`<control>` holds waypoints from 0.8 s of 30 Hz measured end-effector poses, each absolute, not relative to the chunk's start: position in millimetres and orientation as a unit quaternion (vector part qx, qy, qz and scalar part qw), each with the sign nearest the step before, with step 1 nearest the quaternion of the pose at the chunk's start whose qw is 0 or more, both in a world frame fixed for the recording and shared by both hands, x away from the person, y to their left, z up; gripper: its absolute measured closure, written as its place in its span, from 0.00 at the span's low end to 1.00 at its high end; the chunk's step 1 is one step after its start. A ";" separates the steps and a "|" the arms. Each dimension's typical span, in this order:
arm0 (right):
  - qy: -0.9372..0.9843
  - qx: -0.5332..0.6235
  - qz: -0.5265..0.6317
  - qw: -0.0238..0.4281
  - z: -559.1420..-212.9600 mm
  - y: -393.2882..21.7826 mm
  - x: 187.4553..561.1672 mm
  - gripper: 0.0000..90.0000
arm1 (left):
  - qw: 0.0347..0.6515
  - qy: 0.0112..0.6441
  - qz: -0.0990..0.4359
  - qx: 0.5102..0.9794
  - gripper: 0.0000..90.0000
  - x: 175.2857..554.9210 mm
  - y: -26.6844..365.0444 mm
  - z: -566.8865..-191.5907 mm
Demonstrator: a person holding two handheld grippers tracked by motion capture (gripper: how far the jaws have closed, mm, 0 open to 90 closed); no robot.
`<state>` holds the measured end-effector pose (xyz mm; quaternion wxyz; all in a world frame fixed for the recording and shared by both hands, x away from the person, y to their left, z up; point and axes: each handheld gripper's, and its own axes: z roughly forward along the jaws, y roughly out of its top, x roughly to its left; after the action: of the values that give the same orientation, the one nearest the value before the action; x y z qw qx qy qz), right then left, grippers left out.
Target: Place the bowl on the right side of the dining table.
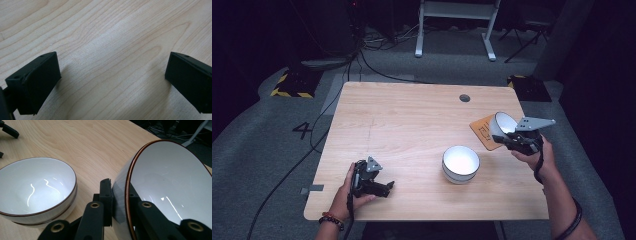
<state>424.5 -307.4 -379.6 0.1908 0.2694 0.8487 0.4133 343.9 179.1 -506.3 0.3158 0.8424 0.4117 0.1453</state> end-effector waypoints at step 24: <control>0.845 0.305 0.389 0.201 -394.2 -313.7 460.8 0.91 | 0.317 0.412 0.146 0.842 0.00 343.9 178.9 -506.6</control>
<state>460.8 -313.7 -394.2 0.2014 0.3052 0.8453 0.3895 343.9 178.9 -506.6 0.3168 0.8417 0.4121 0.1462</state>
